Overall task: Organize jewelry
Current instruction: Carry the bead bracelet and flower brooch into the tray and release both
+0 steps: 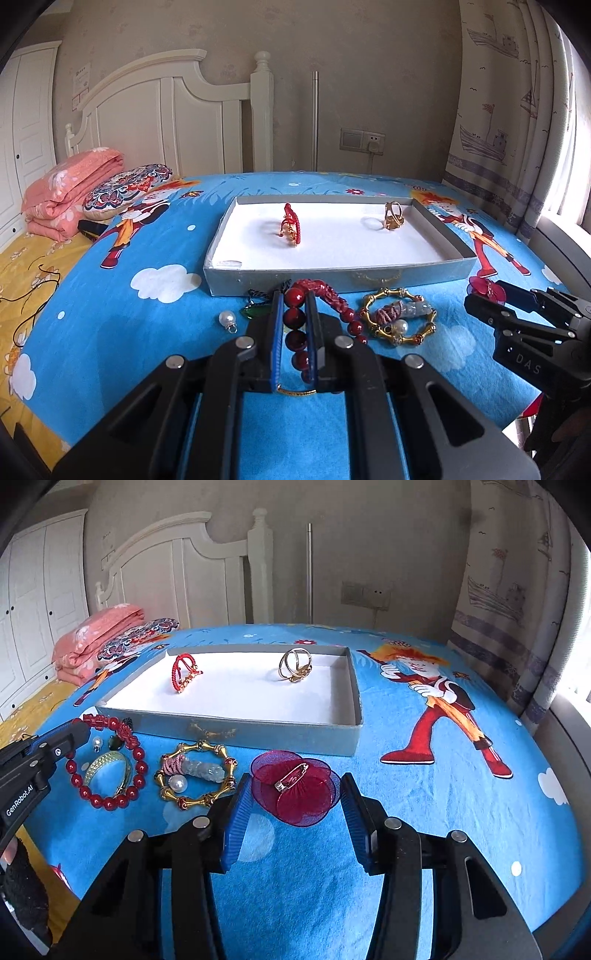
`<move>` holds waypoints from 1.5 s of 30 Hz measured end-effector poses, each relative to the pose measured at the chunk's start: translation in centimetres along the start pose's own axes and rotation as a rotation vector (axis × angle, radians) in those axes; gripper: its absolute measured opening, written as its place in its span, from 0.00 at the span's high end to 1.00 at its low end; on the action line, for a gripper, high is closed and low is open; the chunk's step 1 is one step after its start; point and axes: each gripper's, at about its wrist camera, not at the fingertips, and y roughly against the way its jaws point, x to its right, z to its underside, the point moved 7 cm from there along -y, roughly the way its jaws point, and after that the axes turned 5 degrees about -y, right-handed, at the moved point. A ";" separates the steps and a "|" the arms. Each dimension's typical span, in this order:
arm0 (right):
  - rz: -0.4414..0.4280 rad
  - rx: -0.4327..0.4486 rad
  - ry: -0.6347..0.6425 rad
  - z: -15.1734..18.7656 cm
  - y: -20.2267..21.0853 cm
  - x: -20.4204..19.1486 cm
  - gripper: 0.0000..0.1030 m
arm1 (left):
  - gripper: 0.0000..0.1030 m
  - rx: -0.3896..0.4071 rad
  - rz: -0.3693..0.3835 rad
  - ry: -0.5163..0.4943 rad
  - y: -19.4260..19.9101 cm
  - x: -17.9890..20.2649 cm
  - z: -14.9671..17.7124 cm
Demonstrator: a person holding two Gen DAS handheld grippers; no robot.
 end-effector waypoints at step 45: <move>0.029 0.194 -0.005 -10.9 -3.4 -2.2 0.55 | 0.89 0.172 -0.080 -0.080 -4.5 2.0 -13.8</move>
